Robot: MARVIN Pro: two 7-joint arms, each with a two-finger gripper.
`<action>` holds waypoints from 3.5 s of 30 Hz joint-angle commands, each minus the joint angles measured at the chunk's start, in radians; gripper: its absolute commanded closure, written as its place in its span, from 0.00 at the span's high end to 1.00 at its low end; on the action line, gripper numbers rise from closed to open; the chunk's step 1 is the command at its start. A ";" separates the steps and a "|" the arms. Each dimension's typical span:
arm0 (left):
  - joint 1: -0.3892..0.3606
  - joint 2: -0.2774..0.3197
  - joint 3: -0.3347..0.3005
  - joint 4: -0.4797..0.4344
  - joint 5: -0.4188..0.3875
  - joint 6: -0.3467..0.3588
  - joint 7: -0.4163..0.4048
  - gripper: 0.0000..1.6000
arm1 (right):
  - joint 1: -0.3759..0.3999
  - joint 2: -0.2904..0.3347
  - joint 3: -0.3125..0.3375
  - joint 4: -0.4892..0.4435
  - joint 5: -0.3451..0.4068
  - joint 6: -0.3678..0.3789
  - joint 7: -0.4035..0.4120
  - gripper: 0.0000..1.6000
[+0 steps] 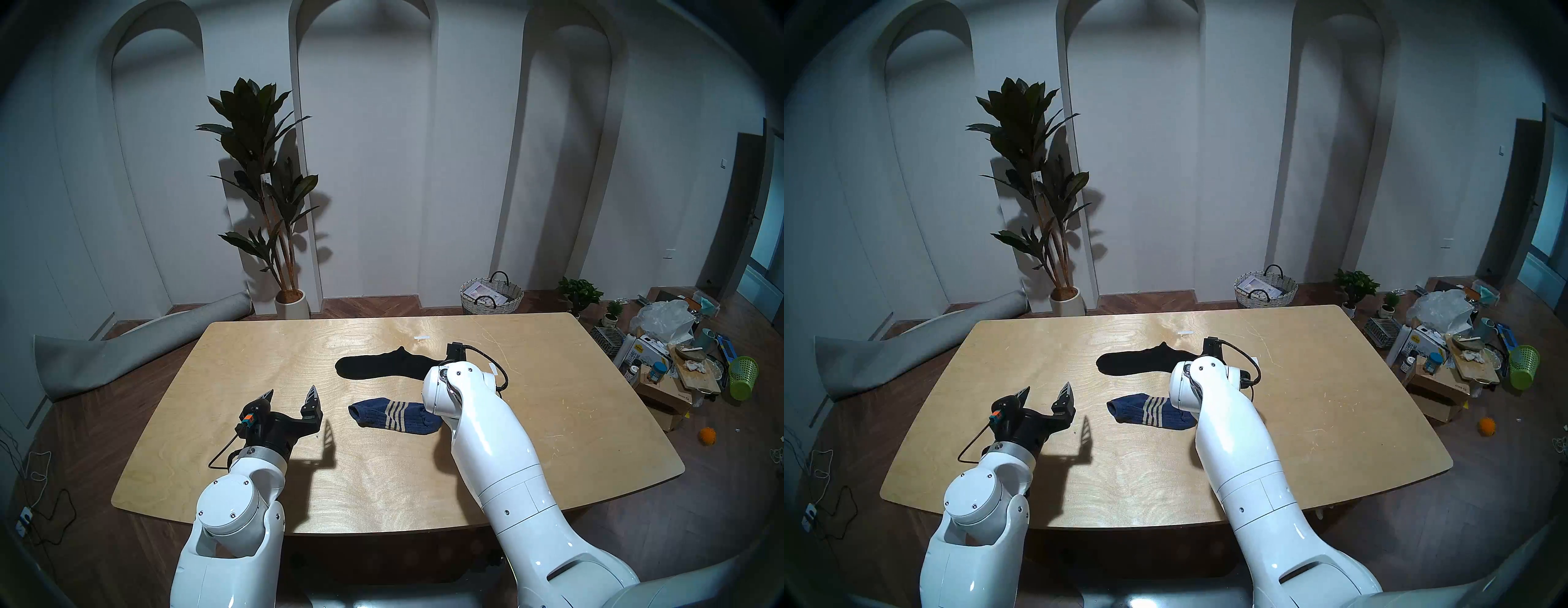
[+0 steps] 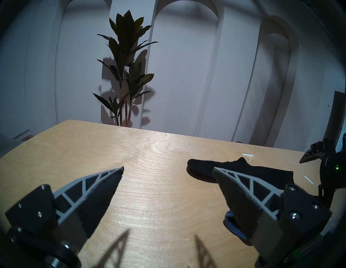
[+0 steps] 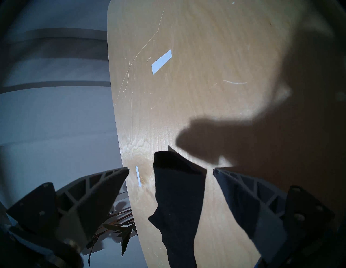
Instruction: Fold socks in half once and place them neatly on the table
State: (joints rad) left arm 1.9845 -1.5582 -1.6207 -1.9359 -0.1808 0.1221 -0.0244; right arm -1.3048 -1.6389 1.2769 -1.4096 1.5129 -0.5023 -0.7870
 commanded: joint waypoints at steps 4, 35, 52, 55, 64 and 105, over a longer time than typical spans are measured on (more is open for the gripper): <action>-0.019 -0.005 0.000 -0.012 0.003 0.000 0.013 1.00 | 0.062 -0.008 -0.014 0.045 -0.020 -0.005 0.042 1.00; -0.012 -0.023 0.029 -0.017 0.027 -0.004 0.074 1.00 | 0.121 0.002 -0.024 0.259 0.005 0.049 0.042 0.40; 0.006 -0.028 0.031 -0.026 0.026 -0.022 0.085 1.00 | 0.031 0.059 -0.093 0.096 -0.069 0.034 0.098 0.00; 0.007 -0.030 0.030 -0.026 0.024 -0.025 0.083 1.00 | 0.010 0.070 -0.103 0.068 -0.086 0.019 0.126 0.00; 0.004 -0.039 0.029 -0.023 0.024 -0.038 0.087 1.00 | -0.001 0.080 -0.130 0.033 -0.102 0.010 0.200 0.00; 0.041 -0.072 -0.041 -0.056 -0.021 -0.080 0.146 1.00 | 0.270 -0.001 -0.462 0.349 -0.413 0.068 0.316 0.00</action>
State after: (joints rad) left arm 2.0222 -1.6269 -1.6541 -1.9620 -0.1997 0.0632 0.1195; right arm -1.0874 -1.5925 0.8456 -1.0711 1.1242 -0.4360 -0.4986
